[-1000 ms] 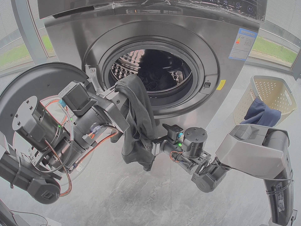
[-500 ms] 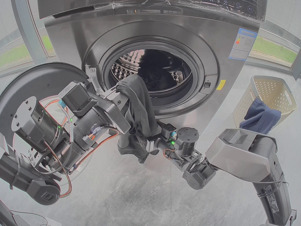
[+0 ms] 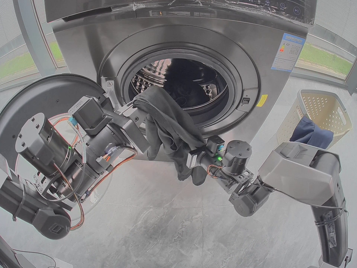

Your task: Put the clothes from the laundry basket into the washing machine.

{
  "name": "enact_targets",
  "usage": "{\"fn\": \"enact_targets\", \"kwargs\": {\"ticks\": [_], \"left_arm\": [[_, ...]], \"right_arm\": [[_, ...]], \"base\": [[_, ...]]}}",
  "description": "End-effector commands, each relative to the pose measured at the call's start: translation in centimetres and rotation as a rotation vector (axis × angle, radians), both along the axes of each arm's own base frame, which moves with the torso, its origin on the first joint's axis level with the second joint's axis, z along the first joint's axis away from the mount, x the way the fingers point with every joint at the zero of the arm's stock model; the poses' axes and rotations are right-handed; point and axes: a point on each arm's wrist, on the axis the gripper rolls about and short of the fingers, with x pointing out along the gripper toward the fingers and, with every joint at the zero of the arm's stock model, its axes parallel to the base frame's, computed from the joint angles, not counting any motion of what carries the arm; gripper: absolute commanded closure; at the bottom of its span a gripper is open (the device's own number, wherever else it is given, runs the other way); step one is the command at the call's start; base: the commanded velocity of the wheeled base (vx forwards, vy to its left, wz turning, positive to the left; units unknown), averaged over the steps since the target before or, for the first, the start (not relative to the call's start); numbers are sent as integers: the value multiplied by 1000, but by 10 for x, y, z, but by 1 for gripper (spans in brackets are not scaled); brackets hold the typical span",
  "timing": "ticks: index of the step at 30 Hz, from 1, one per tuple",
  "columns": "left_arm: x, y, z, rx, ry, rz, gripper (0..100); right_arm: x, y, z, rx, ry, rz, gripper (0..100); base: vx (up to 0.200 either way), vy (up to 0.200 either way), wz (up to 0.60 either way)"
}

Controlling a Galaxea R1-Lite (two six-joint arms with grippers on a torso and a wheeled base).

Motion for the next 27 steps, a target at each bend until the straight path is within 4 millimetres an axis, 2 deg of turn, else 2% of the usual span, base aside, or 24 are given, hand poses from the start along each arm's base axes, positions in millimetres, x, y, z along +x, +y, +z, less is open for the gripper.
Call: {"fn": "enact_targets", "kwargs": {"ticks": [1,4,9,11,13,14,15,27], "left_arm": [[15,10,-9,18,30,59,100],[25,15,-18,36,55,95,100],[27,13,-37,83,107,95,100],[26,13,-47,113,136,92,100],[26,13,-47,114,137,90,100],[27,13,-63,167,171,92,100],[26,12,-66,179,175,91,100],[27,10,-87,239,234,85,100]], "right_arm": [[-7,-31,42,35,-48,-52,100],[-16,-48,58,38,-57,-69,100],[-29,-55,69,46,-68,-62,100],[-33,-54,75,57,-78,-57,100],[-33,-54,75,57,-78,-57,100],[-36,-52,82,72,-92,-53,100],[-37,-51,84,76,-97,-50,100],[-48,-36,95,102,-118,-4,100]], "base": [[0,0,0],[0,0,0],[0,0,0],[0,0,0],[0,0,0],[0,0,0],[0,0,0],[0,0,0]]}}
